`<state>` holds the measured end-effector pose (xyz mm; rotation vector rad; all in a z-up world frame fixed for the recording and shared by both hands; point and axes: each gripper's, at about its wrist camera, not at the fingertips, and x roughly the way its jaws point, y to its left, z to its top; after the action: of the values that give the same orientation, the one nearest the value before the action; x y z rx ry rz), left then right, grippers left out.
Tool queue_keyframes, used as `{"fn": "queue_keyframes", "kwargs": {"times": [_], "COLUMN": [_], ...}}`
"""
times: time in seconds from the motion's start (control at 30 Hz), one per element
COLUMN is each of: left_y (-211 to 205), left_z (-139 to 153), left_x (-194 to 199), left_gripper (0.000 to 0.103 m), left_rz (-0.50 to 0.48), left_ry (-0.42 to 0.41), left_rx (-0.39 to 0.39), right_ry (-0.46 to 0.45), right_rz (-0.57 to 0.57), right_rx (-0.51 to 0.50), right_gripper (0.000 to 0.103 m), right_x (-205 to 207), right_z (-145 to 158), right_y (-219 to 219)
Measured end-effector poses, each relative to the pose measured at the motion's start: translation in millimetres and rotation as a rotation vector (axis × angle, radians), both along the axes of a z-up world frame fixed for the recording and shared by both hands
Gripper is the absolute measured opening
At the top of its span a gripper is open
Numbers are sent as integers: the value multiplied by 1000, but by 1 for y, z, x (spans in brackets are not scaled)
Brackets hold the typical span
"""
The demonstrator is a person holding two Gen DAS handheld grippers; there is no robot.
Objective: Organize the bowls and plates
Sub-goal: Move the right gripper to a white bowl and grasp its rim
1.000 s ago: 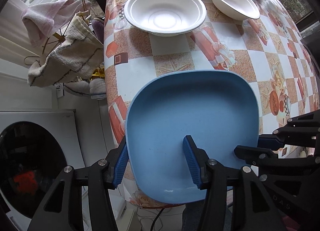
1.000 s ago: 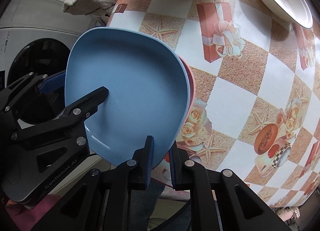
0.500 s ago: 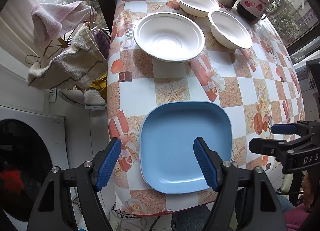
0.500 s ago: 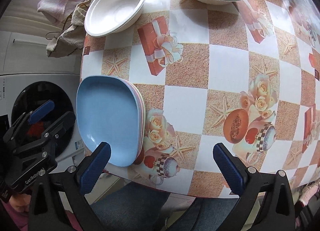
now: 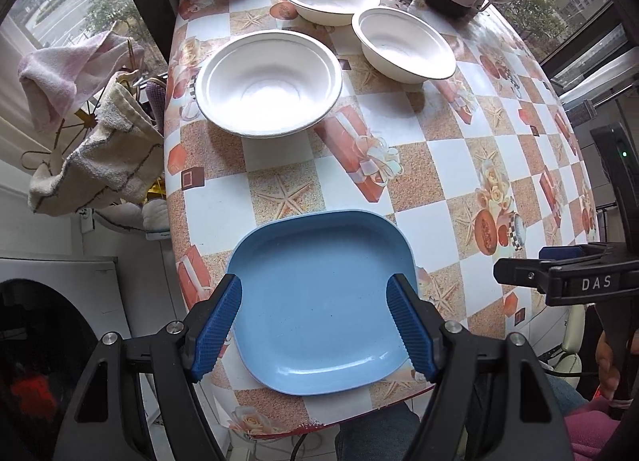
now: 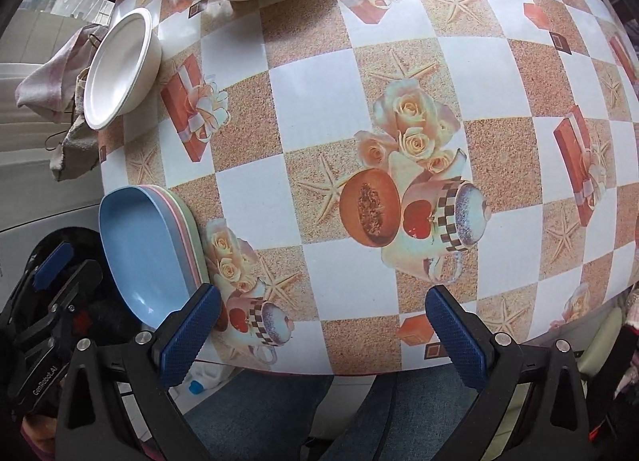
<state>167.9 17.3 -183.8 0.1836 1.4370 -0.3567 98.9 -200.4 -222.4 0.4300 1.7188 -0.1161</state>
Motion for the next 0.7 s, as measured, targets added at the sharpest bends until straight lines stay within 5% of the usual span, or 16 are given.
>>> {"fn": "queue_keyframes", "kwargs": {"times": [0.33, 0.7], "left_y": [-47, -102], "left_z": [15, 18], "left_x": [35, 122], "left_gripper": [78, 78], "left_rz": [-34, 68], "left_ry": [15, -19], "left_rx": [-40, -11], "right_ry": [-29, -124], "right_rz": [-6, 24], "right_rx": [-63, -125], "right_gripper": [103, 103], "right_x": [4, 111], "right_z": [13, 36], "right_y": [-30, -95]}}
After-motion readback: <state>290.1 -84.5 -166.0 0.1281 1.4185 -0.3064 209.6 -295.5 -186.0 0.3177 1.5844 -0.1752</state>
